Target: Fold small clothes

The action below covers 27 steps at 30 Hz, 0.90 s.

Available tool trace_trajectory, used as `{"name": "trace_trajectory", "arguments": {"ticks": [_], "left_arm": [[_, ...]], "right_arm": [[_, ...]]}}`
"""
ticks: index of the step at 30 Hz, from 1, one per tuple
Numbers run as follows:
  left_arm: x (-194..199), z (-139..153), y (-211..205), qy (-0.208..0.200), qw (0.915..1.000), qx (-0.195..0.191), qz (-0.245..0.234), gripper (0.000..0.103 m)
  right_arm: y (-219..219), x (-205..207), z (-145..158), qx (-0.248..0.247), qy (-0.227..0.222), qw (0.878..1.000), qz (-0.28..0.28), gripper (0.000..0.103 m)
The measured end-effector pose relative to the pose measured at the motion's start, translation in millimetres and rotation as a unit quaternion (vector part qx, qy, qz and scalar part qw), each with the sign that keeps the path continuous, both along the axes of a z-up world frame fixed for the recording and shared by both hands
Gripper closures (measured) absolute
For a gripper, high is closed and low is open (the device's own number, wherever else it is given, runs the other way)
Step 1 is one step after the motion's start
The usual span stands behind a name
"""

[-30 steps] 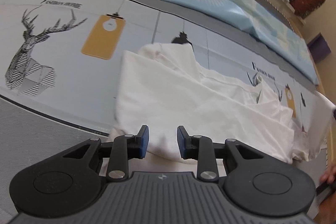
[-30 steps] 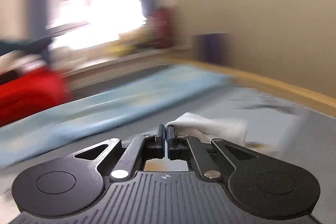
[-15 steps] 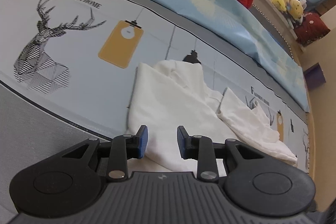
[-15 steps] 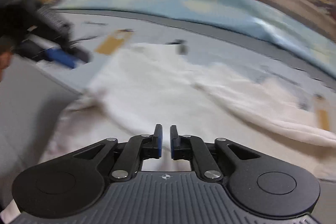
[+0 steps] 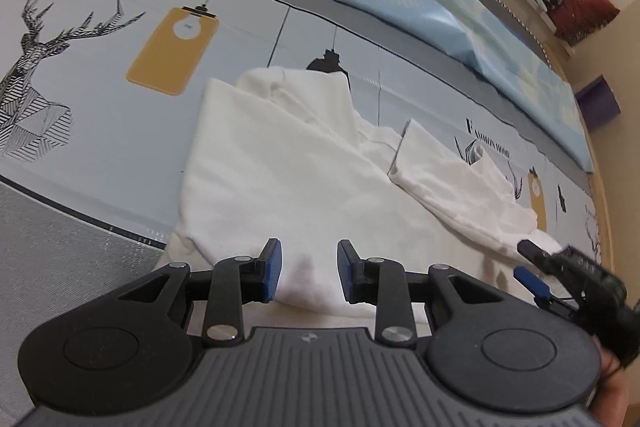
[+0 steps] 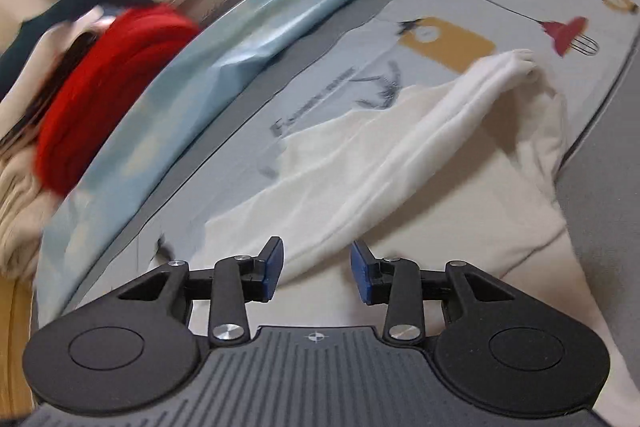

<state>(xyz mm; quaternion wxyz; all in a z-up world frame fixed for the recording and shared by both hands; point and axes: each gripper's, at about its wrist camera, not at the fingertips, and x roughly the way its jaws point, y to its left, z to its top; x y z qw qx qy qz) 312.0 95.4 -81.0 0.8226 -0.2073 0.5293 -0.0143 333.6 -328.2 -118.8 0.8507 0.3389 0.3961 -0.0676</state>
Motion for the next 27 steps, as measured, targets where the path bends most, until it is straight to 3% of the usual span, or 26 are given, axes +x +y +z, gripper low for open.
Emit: {"name": "trace_trajectory", "arguments": {"ticks": [4,10,11,13,16,20,23,26,27], "left_arm": [[6,-8,-3,0.01,0.9999,0.005,0.002,0.071],[11,-13,-1,0.016,0.9998,-0.004,0.006,0.071],[12,-15,0,0.018,0.9998,-0.007,0.008,0.071],[13,-16,1,0.022,0.9996,-0.012,0.014,0.071],[17,-17,2,0.023,0.9994,-0.023,0.014,0.071],[17,-11,13,0.015,0.9987,-0.03,0.039,0.071],[15,-6,34,0.008,0.9964,-0.028,0.079,0.071],[13,-2,52,0.004,0.9933,-0.026,0.113,0.071],[11,-1,57,0.002,0.9921,-0.028,0.122,0.071]], "right_arm": [[-9,17,-23,0.076,0.017,0.997,-0.023,0.062],[8,36,-37,0.107,0.021,0.994,-0.032,0.063],[9,40,-38,0.105,0.022,0.994,-0.036,0.066],[12,41,-36,0.105,0.019,0.993,-0.048,0.093],[20,38,-32,0.106,0.004,0.992,-0.063,0.097],[41,33,-17,0.17,-0.039,0.984,-0.042,0.098],[62,26,0,0.266,-0.097,0.959,0.012,0.098],[79,20,-7,0.405,-0.113,0.905,0.073,0.098],[82,17,-10,0.428,-0.112,0.893,0.078,0.098]]}}
